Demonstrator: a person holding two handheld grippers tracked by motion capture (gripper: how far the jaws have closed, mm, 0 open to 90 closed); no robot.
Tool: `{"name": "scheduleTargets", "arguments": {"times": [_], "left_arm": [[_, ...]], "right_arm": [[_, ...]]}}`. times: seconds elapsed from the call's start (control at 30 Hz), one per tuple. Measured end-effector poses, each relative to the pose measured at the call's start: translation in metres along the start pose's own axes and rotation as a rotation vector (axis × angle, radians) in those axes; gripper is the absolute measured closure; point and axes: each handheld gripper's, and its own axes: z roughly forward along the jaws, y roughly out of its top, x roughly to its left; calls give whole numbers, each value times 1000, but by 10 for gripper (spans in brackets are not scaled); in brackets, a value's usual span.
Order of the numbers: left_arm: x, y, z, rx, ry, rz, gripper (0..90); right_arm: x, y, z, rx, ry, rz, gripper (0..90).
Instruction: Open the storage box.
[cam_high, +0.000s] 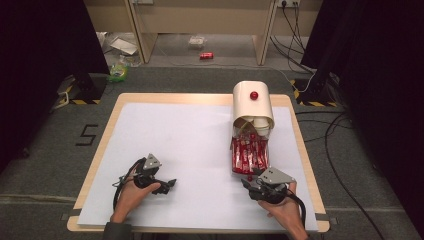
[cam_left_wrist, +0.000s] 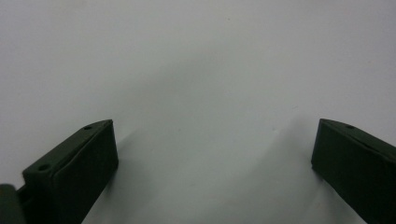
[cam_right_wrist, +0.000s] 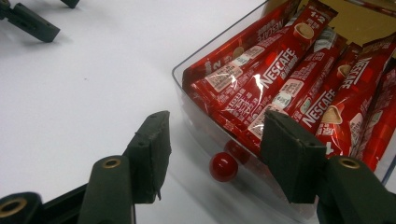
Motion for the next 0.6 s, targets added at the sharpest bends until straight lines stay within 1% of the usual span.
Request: {"name": "scheduleTargets", "arguments": {"times": [0.17, 0.2, 0.3, 0.37, 0.43, 0.6], "left_arm": [[0, 0, 0, 0, 0, 0, 0], [0, 0, 0, 0, 0, 0, 0], [0, 0, 0, 0, 0, 0, 0], [0, 0, 0, 0, 0, 0, 0], [0, 0, 0, 0, 0, 0, 0], [0, 0, 0, 0, 0, 0, 0]], "right_arm": [[4, -1, -5, 5, 4, -13, 427], [4, -2, -5, 3, 5, -9, 427], [3, -2, -7, -3, 13, 9, 427], [1, -1, -7, -6, 22, 31, 428], [-1, -1, -9, -22, 14, 57, 428], [-6, 3, -14, -69, -9, 93, 424]]}}
